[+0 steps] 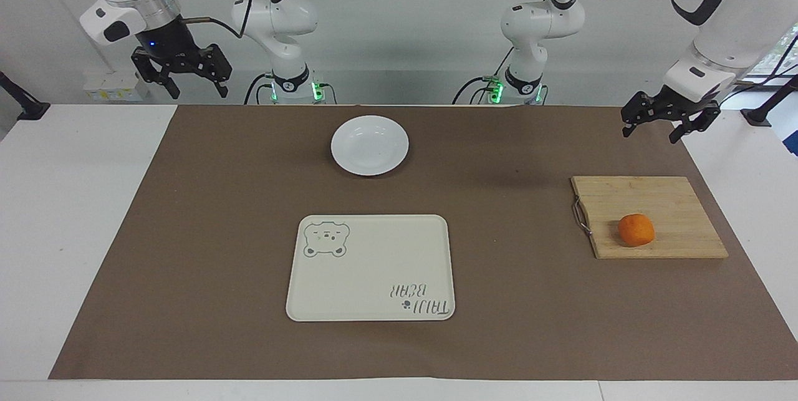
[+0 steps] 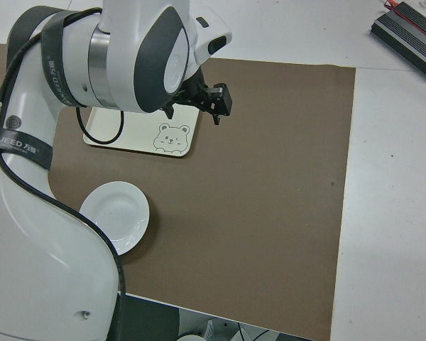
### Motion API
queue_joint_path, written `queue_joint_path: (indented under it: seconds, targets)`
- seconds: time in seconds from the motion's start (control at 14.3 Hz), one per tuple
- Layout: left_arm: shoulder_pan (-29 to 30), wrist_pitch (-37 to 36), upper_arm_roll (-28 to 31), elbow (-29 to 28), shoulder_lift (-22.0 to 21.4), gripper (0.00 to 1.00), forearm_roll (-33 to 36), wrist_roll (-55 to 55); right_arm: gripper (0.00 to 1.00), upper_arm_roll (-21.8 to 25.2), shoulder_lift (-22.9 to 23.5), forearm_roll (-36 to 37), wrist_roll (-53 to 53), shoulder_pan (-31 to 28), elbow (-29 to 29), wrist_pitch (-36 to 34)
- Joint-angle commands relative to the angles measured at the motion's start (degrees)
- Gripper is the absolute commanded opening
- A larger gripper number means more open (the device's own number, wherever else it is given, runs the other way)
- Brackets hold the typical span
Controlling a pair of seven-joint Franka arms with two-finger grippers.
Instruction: Place orange and plate with both arms
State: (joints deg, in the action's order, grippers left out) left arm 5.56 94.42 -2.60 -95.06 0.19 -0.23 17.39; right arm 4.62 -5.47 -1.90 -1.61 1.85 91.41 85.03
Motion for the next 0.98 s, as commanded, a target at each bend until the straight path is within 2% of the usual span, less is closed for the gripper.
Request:
queue_joint_path:
  seconds: [0.0, 0.28, 0.49, 0.91]
  targets:
    - [2.6, 3.7, -0.2, -1.9, 1.1, 1.00, -0.8, 5.7, 1.00, -0.2, -0.8, 0.4, 0.9, -0.4, 1.0, 0.6]
    - [4.4, 8.3, -0.2, -3.3, 4.2, 1.00, -0.8, 9.5, 1.00, -0.6, -0.6, 3.0, 0.6, 0.2, 0.8, 2.3]
    - [4.8, 13.5, -0.2, -5.3, 6.1, 1.00, -0.8, 10.8, 1.00, -0.6, 1.4, 3.7, 0.6, 0.2, -1.9, 1.5]
    - [5.6, 21.0, -0.2, -5.2, 12.8, 1.00, -0.8, 10.7, 1.00, -0.6, 1.5, 3.6, 0.9, -0.1, -1.9, 1.1]
